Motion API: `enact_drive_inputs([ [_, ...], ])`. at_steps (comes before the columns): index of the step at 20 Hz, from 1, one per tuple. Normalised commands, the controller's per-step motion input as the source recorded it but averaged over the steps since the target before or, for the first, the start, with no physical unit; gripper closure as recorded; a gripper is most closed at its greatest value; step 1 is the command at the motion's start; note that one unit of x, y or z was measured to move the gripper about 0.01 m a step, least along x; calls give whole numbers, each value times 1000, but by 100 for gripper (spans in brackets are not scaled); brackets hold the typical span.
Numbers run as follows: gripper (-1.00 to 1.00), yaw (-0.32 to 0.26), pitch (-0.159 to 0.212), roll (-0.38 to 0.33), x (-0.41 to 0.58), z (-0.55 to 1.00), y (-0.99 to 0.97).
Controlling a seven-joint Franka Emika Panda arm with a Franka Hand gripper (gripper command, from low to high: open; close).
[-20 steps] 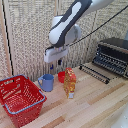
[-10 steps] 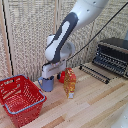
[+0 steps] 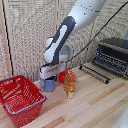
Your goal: Observe the blue drinking vessel close to you. Point your gripping mechanism towards the blue drinking vessel. Softly grip the blue drinking vessel using your gripping mechanism. Move your gripping mechanism and the blue drinking vessel above the receptacle. Let go of the blue drinking vessel into the receptacle.
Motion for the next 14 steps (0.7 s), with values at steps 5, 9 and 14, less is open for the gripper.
enact_drive_inputs([
  [5, 100, -21, -62, 0, -26, 74, 2],
  [9, 100, -37, -65, 54, 0, 445, -41],
  [14, 100, -9, -8, 116, 78, 863, -125],
])
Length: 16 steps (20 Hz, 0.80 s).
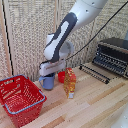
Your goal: Observe the blue drinking vessel close to you. Point your gripping mechanism towards the blue drinking vessel. Softly grip the blue drinking vessel using your gripping mechanism. Move your gripping mechanism and the blue drinking vessel above the receptacle. Let go of the blue drinking vessel into the receptacle.
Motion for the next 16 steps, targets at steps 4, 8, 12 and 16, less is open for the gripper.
enact_drive_inputs([
  [4, 100, 18, 0, 59, 296, 1000, -58],
  [8, 100, 18, 42, 17, 403, 1000, 400],
  [12, 100, 5, 83, 44, 216, 902, 761],
  [16, 100, 8, 80, 20, 96, 861, 832],
])
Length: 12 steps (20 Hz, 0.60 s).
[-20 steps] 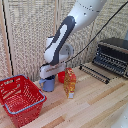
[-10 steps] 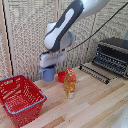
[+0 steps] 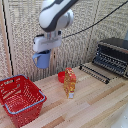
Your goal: Observe the blue drinking vessel close to you. Point your gripping mechanism towards the blue drinking vessel. Softly grip the blue drinking vessel using your gripping mechanism. Move your gripping mechanism and the blue drinking vessel above the receptacle. Let go of the blue drinking vessel into the receptacle.
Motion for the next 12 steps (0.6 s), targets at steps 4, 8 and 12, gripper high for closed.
enact_drive_inputs([
  [4, 100, 2, 64, 4, 24, 722, 874],
  [8, 100, 0, 35, -18, 0, 226, 960],
  [12, 100, 0, -10, -83, 0, -509, 994],
])
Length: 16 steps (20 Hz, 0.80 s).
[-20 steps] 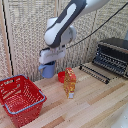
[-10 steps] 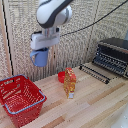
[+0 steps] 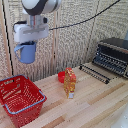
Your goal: Observe the blue drinking vessel close to you. Point your gripping mechanism towards the blue drinking vessel. Softly grip the blue drinking vessel using your gripping mechanism. Move your gripping mechanism and the blue drinking vessel above the receptacle. Let go of the blue drinking vessel into the receptacle.
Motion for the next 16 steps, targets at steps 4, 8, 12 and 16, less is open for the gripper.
enact_drive_inputs([
  [4, 100, 0, -44, -135, 0, -838, 944],
  [8, 100, -1, -20, -220, 7, -819, 760],
  [12, 100, -28, 6, -314, -49, -573, 147],
  [16, 100, -14, 0, -241, -13, -321, -153],
])
